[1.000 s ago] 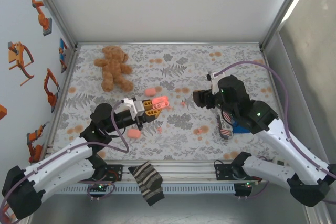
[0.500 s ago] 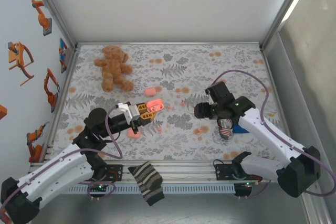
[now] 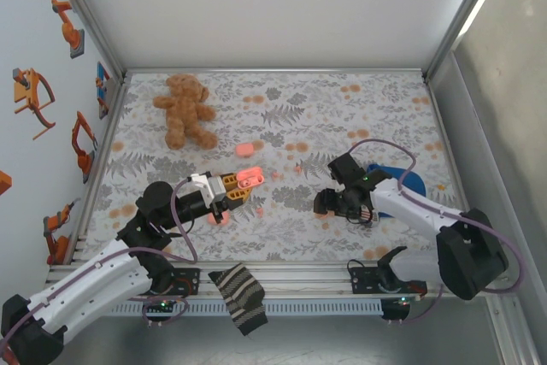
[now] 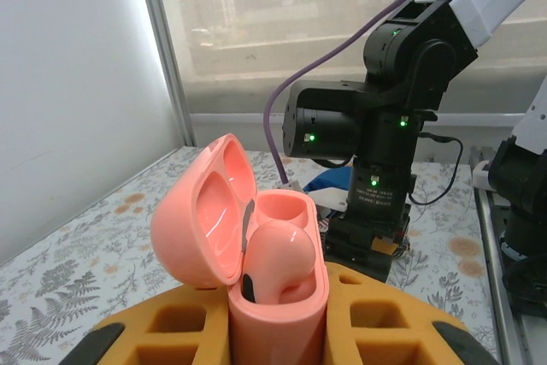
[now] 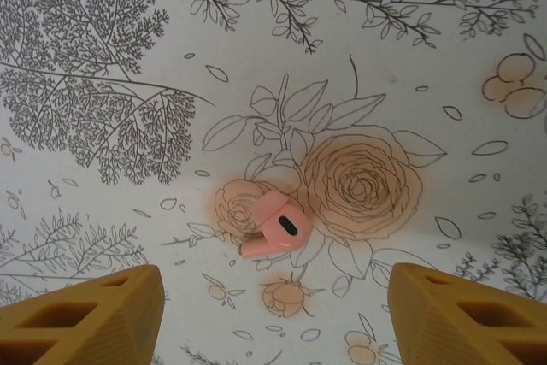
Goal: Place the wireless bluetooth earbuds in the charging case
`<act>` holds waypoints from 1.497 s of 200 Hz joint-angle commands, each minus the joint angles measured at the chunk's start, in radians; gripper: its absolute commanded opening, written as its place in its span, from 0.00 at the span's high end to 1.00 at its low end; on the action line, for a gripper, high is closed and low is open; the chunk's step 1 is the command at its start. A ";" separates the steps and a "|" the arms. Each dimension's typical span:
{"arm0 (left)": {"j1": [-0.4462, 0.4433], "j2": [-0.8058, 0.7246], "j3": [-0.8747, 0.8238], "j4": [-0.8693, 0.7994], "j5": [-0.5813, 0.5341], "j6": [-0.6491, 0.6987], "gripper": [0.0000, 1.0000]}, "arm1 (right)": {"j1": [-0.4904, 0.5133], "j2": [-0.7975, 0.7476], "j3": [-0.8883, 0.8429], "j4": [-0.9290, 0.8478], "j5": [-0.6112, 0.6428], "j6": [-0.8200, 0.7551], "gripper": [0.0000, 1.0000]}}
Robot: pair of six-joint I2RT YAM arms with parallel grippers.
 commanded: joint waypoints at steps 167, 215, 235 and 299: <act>-0.004 -0.007 -0.006 0.021 -0.012 0.008 1.00 | 0.080 0.182 0.084 0.129 -0.010 0.041 0.43; -0.004 -0.021 -0.008 0.007 -0.018 0.013 1.00 | 0.112 0.236 0.123 0.156 -0.023 0.030 0.43; -0.004 -0.025 -0.009 0.002 -0.020 0.014 1.00 | 0.123 0.256 0.141 0.159 -0.021 0.016 0.43; -0.005 -0.026 -0.009 0.002 -0.024 0.015 1.00 | 0.157 0.304 0.228 0.098 0.017 -0.043 0.44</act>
